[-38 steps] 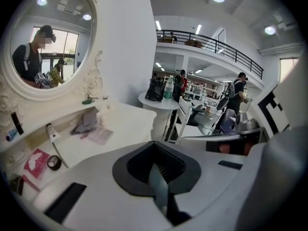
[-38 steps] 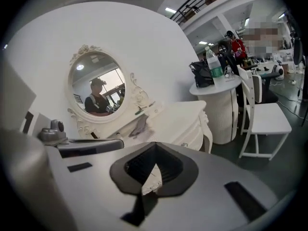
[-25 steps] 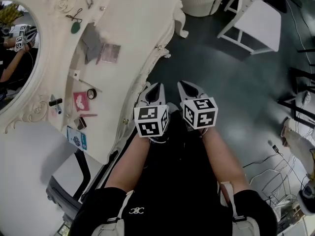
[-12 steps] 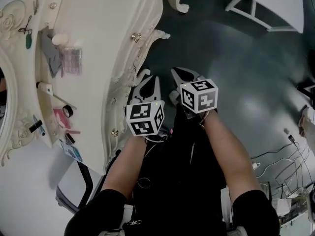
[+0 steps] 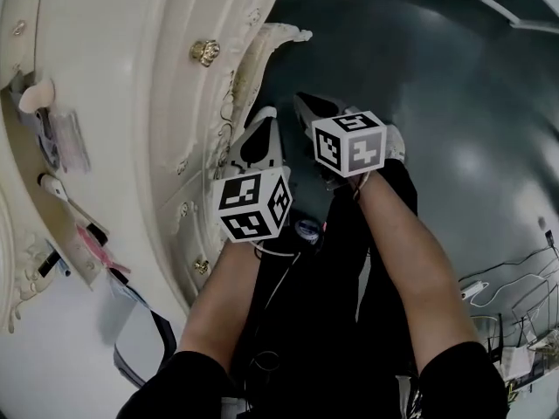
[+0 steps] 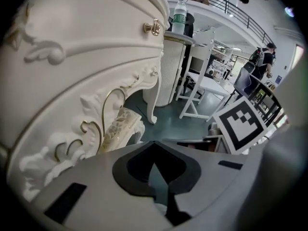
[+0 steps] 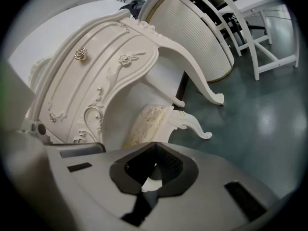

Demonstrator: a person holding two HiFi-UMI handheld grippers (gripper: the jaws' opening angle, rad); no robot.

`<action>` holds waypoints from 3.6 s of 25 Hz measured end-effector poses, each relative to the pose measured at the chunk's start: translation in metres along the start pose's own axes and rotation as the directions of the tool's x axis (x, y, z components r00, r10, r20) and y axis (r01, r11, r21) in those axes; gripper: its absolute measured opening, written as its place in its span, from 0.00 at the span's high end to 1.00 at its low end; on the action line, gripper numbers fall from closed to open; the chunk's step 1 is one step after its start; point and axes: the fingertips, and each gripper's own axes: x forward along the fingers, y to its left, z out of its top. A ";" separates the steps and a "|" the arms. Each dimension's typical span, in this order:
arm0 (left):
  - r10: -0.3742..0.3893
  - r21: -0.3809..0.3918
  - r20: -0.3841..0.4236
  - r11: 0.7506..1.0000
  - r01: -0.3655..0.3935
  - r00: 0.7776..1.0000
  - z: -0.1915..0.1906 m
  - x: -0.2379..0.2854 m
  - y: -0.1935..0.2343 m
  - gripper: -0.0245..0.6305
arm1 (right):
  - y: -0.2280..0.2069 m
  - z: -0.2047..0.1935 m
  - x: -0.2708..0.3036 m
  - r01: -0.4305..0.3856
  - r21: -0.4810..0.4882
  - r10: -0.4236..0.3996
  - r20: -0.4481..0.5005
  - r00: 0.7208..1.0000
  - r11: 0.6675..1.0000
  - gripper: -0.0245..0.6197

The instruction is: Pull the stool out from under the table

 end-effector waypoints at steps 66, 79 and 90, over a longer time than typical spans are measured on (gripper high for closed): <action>-0.132 -0.064 -0.033 0.990 0.130 0.991 -0.066 -0.029 -0.078 0.96 | -0.112 -0.007 -0.072 -0.240 0.330 0.231 0.066 0.971 0.913 0.72; -0.200 0.014 -0.047 0.979 0.201 0.979 -0.052 -0.025 -0.098 0.96 | -0.165 -0.023 -0.153 -0.189 0.399 0.183 0.055 0.982 0.897 0.71; -0.270 0.043 -0.061 0.961 0.273 0.961 -0.050 -0.018 -0.122 0.96 | -0.204 0.027 -0.230 -0.097 0.328 0.051 0.146 0.988 0.940 0.87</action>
